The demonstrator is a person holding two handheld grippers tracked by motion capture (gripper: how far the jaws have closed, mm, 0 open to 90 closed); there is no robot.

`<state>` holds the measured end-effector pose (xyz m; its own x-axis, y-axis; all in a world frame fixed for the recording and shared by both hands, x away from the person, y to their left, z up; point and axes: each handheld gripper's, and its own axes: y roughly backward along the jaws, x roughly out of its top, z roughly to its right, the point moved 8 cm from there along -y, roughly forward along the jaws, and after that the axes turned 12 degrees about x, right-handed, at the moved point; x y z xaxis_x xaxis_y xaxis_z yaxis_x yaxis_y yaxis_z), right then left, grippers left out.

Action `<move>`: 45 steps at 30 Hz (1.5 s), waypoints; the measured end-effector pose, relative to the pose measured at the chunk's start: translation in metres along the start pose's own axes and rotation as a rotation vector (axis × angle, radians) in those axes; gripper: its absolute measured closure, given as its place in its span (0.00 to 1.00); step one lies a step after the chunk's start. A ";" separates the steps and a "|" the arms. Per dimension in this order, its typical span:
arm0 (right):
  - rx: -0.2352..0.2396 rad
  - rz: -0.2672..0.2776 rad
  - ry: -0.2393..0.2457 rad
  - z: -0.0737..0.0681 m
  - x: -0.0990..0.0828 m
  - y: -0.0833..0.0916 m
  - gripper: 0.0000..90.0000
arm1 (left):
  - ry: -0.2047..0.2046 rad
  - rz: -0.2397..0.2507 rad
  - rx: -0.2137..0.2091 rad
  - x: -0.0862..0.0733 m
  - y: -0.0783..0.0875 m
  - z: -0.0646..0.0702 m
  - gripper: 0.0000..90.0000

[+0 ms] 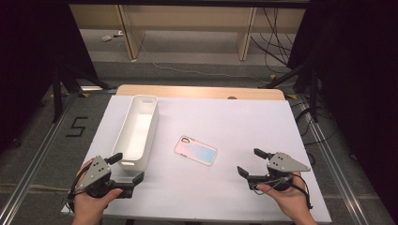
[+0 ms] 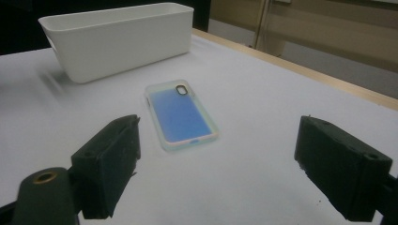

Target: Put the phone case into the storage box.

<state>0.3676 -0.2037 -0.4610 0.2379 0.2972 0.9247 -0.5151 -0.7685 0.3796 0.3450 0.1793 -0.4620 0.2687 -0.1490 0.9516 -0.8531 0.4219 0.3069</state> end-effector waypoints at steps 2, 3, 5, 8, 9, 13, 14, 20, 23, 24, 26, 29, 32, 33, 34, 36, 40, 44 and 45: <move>0.008 -0.005 -0.004 -0.001 -0.001 -0.001 0.19 | 0.004 0.000 0.003 0.000 0.000 0.000 0.00; 0.003 0.010 0.002 0.000 0.000 -0.002 0.19 | 0.003 0.001 0.005 0.000 0.001 -0.001 0.00; 0.008 0.025 0.003 0.000 0.001 -0.003 0.20 | 0.004 0.002 0.005 0.000 0.001 -0.001 0.00; -0.008 -0.022 0.007 0.002 -0.002 -0.002 0.24 | 0.005 0.003 0.007 0.000 0.001 -0.001 0.00; -0.012 -0.015 0.017 0.004 -0.002 -0.003 0.25 | 0.003 0.004 0.007 0.000 0.001 -0.001 0.00; -0.021 -0.041 0.034 0.006 0.001 -0.006 0.28 | 0.004 0.011 0.005 0.001 0.003 -0.002 0.00; -0.024 -0.045 0.049 0.007 0.002 -0.009 0.28 | 0.004 0.013 0.006 0.002 0.003 -0.002 0.00; -0.010 -0.051 0.039 0.008 0.007 -0.013 0.28 | 0.010 0.023 0.002 0.001 0.007 -0.001 0.00; -0.005 -0.023 0.042 0.008 0.012 -0.014 0.27 | 0.012 0.020 0.009 0.001 0.008 -0.003 0.00; -0.020 -0.008 0.049 0.009 0.014 -0.013 0.25 | 0.012 0.020 0.009 0.001 0.008 -0.003 0.00; -0.027 0.016 0.055 0.011 0.017 -0.012 0.25 | 0.007 0.018 0.011 0.001 0.007 -0.003 0.00; -0.030 0.025 0.045 0.010 0.020 -0.010 0.23 | 0.007 0.014 0.011 0.001 0.006 -0.002 0.00; -0.032 0.024 0.047 0.013 0.023 -0.010 0.20 | 0.009 0.014 0.015 0.001 0.006 -0.002 0.00; -0.027 0.013 0.049 0.014 0.024 -0.010 0.20 | 0.009 0.013 0.014 0.001 0.006 -0.002 0.00; -0.035 0.012 0.052 0.016 0.026 -0.011 0.20 | 0.009 0.013 0.015 0.001 0.006 -0.002 0.00; -0.029 -0.009 0.052 0.018 0.030 -0.012 0.19 | 0.008 0.013 0.016 0.001 0.006 -0.002 0.00; -0.038 -0.046 0.062 0.025 0.042 -0.019 0.19 | 0.008 0.014 0.014 0.000 0.006 -0.003 0.00; -0.037 -0.035 0.066 0.030 0.053 -0.028 0.18 | 0.010 0.020 0.006 0.001 0.006 -0.003 0.00; -0.037 -0.033 0.071 0.032 0.056 -0.030 0.18 | 0.010 0.021 0.006 0.000 0.006 -0.003 0.00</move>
<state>0.4228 -0.1824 -0.4216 0.1969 0.3621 0.9111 -0.5387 -0.7365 0.4091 0.3409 0.1845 -0.4595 0.2550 -0.1316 0.9580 -0.8613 0.4193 0.2868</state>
